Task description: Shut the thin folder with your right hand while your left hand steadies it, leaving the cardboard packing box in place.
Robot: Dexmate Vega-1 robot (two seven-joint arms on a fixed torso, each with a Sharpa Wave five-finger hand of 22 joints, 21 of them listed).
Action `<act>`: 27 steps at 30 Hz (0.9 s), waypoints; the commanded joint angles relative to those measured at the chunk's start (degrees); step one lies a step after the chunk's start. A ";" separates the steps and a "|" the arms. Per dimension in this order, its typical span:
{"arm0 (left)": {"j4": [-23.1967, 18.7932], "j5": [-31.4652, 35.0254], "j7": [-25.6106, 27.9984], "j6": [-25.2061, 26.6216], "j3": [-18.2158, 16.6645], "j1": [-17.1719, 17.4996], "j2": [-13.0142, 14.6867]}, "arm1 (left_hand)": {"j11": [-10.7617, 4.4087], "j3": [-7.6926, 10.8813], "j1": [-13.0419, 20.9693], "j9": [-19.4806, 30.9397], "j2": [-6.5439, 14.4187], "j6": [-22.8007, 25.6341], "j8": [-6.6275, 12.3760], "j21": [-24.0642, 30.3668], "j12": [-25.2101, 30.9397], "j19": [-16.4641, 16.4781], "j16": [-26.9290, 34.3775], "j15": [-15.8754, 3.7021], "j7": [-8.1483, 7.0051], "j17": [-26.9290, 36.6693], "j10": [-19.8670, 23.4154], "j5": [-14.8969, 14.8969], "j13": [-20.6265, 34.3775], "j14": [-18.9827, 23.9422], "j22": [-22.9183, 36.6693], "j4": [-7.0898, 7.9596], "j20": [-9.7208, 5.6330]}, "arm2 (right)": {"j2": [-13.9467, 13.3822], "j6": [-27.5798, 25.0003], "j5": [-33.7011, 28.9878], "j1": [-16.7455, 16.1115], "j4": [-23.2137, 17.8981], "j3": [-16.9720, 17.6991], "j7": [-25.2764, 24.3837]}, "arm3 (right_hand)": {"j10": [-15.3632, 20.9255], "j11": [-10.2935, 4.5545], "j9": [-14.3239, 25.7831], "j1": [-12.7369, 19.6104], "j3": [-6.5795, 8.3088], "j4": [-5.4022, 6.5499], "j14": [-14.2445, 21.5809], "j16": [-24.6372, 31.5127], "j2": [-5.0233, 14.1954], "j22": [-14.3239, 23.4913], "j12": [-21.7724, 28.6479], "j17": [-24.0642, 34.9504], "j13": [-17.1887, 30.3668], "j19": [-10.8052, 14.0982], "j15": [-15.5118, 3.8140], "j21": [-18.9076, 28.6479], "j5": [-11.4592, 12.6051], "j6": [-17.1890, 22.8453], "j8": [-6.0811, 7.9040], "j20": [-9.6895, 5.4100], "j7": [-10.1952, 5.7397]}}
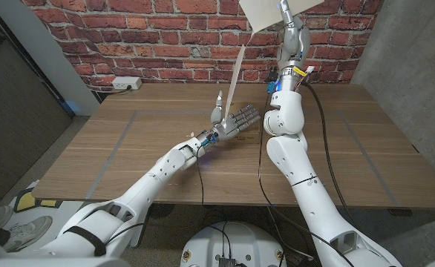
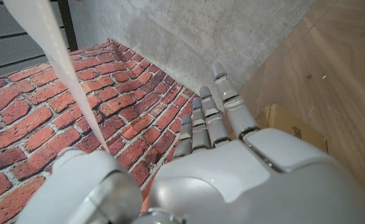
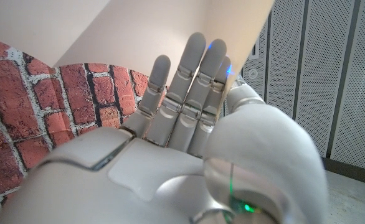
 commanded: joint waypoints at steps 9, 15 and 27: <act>14.18 1.80 -23.30 -5.34 -0.75 -5.28 -6.15 | -3.46 -0.15 2.39 0.00 2.55 4.87 0.49 -0.66 -1.04 2.35 -0.93 -3.68 0.85 0.27 1.61 0.93 0.18 1.03 0.42 -0.55 -0.89 | 0.32 -3.28 -0.66 -1.78 -1.06 2.06 -2.37 | 0.22 -0.06 0.21 0.57 0.46 -0.01 0.69 -0.39 0.17 -0.67 -0.42 0.60 0.24 -0.18 -2.49 0.91 0.29 0.09 0.25 -6.68 -0.13; 12.47 2.72 -23.30 -6.51 -1.71 -4.34 -5.99 | -5.69 1.13 6.30 -0.01 4.99 8.40 0.75 -0.66 -1.05 3.78 -0.60 -5.42 -1.63 0.31 4.35 0.79 0.28 3.33 0.54 -1.63 -1.97 | 1.08 -5.01 -2.47 -1.99 -0.12 3.87 -4.78 | 0.16 -0.08 0.23 0.47 0.50 0.00 0.66 -0.53 0.10 -0.98 -0.48 0.77 0.39 -0.25 -2.43 1.21 0.27 0.06 0.27 -6.67 -0.23; -7.03 9.27 1.82 -17.15 -3.35 5.86 -1.27 | -11.42 7.81 21.45 2.14 12.50 28.13 7.79 -0.39 -1.47 7.66 -0.74 -9.73 -5.68 0.32 13.91 -3.85 0.82 10.13 0.84 -7.39 -3.75 | 1.84 -5.28 -0.11 -2.23 2.10 7.24 -3.38 | 0.15 -0.27 0.19 0.32 0.69 -0.02 0.55 -0.93 0.00 -1.85 -0.81 1.22 0.35 -0.71 -2.35 1.93 0.25 -0.08 0.20 -6.68 -0.14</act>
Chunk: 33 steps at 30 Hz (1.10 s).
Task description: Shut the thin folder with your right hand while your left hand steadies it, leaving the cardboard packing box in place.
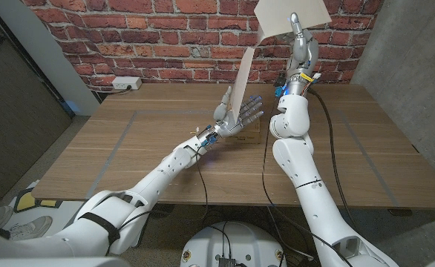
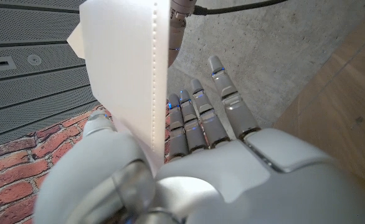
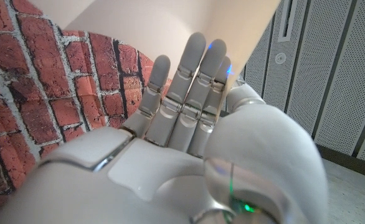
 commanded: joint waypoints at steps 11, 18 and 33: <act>-28.09 17.09 43.59 -21.40 -0.58 15.65 6.31 | -2.07 2.63 4.44 2.65 2.43 0.69 2.05 0.48 -0.57 2.25 -0.23 -2.90 -0.99 0.34 4.40 -4.41 0.74 3.23 0.11 -1.68 -0.26 | 0.38 1.04 -0.35 -0.56 3.03 4.17 0.49 | 0.02 -0.52 0.15 0.14 0.81 0.11 0.06 -0.71 0.02 -1.01 -0.68 0.52 0.12 -0.91 -2.34 1.11 0.32 -0.08 0.27 -6.85 -0.08; -30.91 19.83 50.71 -24.98 0.19 17.69 6.66 | -2.41 3.87 4.19 4.81 5.08 6.96 6.39 -0.23 0.13 0.46 0.37 -2.48 -0.03 0.59 8.64 -5.92 1.24 7.20 0.44 -0.82 1.64 | -0.08 1.63 6.33 -1.34 3.61 5.50 5.07 | 0.02 -0.52 0.18 0.04 0.95 0.09 0.05 -0.98 -0.07 -1.58 -0.80 0.71 0.20 -1.08 -2.30 1.50 0.31 0.04 0.36 -6.84 -0.24; -39.60 50.84 89.45 -23.09 0.65 21.04 7.36 | -6.86 17.59 14.47 15.07 8.40 17.71 20.00 1.75 7.27 3.00 0.70 -5.86 -3.19 0.85 24.24 1.30 4.87 25.15 0.86 -3.59 0.30 | -2.94 5.01 3.80 -2.89 4.55 8.17 6.68 | -0.32 -0.87 0.20 -0.10 1.47 -0.08 -0.28 -1.87 -0.42 -3.05 -1.22 1.02 0.39 -1.74 -2.29 2.11 0.34 0.09 0.43 -6.92 -0.20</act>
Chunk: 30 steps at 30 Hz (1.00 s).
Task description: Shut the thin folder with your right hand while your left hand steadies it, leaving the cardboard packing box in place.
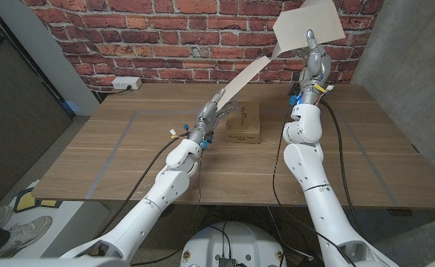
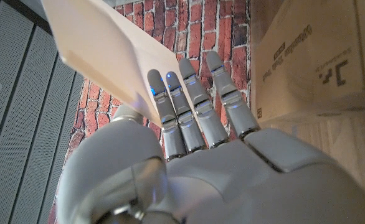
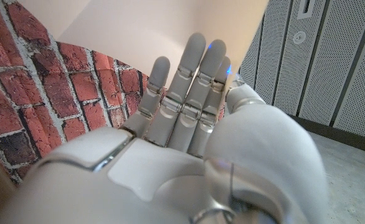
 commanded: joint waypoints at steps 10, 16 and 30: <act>-10.71 31.06 36.56 4.42 0.00 3.67 2.93 | -2.71 6.13 3.45 7.03 -0.81 2.71 7.19 -0.19 5.00 -2.63 -0.42 -2.65 -0.64 1.35 7.32 4.21 3.35 5.16 0.53 0.02 -1.10 | -7.12 1.94 -11.18 -3.28 0.40 2.45 -3.05 | -0.48 -1.42 0.18 -0.72 0.96 0.16 -1.57 -2.01 -0.60 -1.86 -0.85 0.23 0.05 -2.36 -1.94 0.49 0.22 0.28 0.59 -5.67 -0.88; -13.89 33.49 37.97 8.63 -0.12 4.27 4.04 | -2.67 6.90 3.48 8.60 -1.27 3.25 8.80 -0.32 5.87 -3.69 -0.89 -2.61 -0.38 1.46 8.00 5.01 4.16 4.96 0.61 0.15 -0.66 | -8.27 1.10 -26.92 -4.84 -0.66 2.55 -13.79 | -0.49 -1.59 0.11 -1.21 1.23 0.34 -2.18 -2.72 -0.67 -2.87 -1.12 0.28 -0.02 -3.27 -1.86 0.45 0.16 0.26 0.58 -4.93 -1.04; -18.90 37.04 37.81 17.39 0.77 3.46 6.66 | -2.10 7.97 3.59 9.65 -1.64 2.69 9.79 -0.30 6.70 -4.68 -1.17 -2.65 0.48 1.49 8.23 6.10 5.15 5.31 0.73 0.19 -0.83 | -10.99 -9.16 -55.65 -6.62 -3.21 0.60 -30.90 | -0.46 -1.85 -0.39 -1.83 1.98 0.27 -2.24 -3.59 -1.09 -5.19 -1.65 0.47 -0.16 -3.04 -1.96 0.50 0.15 0.43 0.43 -4.97 -1.35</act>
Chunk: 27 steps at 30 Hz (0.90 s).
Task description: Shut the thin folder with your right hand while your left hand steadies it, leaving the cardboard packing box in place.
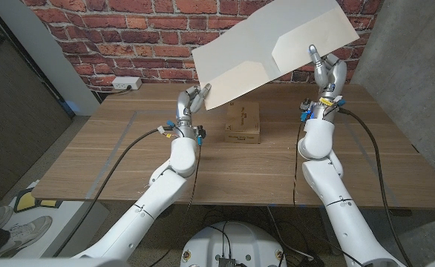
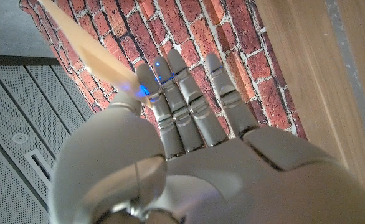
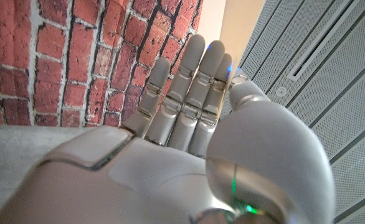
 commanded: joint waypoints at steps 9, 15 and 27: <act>-7.36 5.51 -0.39 13.82 0.92 -1.92 4.69 | -0.83 1.59 0.33 0.43 -0.11 -0.38 0.80 0.23 0.76 -0.35 -0.39 0.07 1.02 0.25 1.66 1.17 0.98 0.47 0.38 0.29 -0.35 | -5.62 -10.88 -35.00 -1.61 -2.12 -3.08 -14.77 | 0.14 -0.32 -0.20 -0.58 1.03 -0.09 -0.30 -0.87 -0.39 -1.76 -0.42 0.28 0.11 -0.28 -2.33 0.29 0.25 0.11 0.06 -5.10 -0.32; -7.43 5.39 -1.50 15.03 1.08 -3.82 5.36 | -0.72 1.95 0.30 0.23 -0.27 -0.23 0.95 0.60 0.97 0.01 -0.49 0.15 1.28 0.32 1.52 1.50 1.32 0.34 0.48 0.34 -0.71 | -7.29 -13.85 -43.10 -2.09 -2.70 -4.63 -17.22 | -0.04 -0.49 -0.25 -0.77 1.35 -0.10 -0.38 -1.27 -0.49 -2.50 -0.78 0.29 -0.07 -0.50 -2.41 0.11 0.27 0.10 0.03 -5.19 -0.49; -7.11 1.31 -8.25 13.74 1.27 -6.92 7.75 | -0.66 2.64 0.08 0.08 -0.78 -0.92 1.15 1.66 1.06 1.32 -1.34 0.59 1.95 0.20 0.21 2.04 2.12 -1.82 0.64 0.48 -2.24 | -7.26 -15.02 -44.78 -2.32 -1.47 -5.95 -17.82 | 0.18 -0.55 -0.35 -1.07 1.75 -0.07 -0.32 -1.76 -0.62 -3.23 -0.99 0.30 -0.19 -0.60 -2.46 0.00 0.29 0.31 0.06 -5.30 -0.80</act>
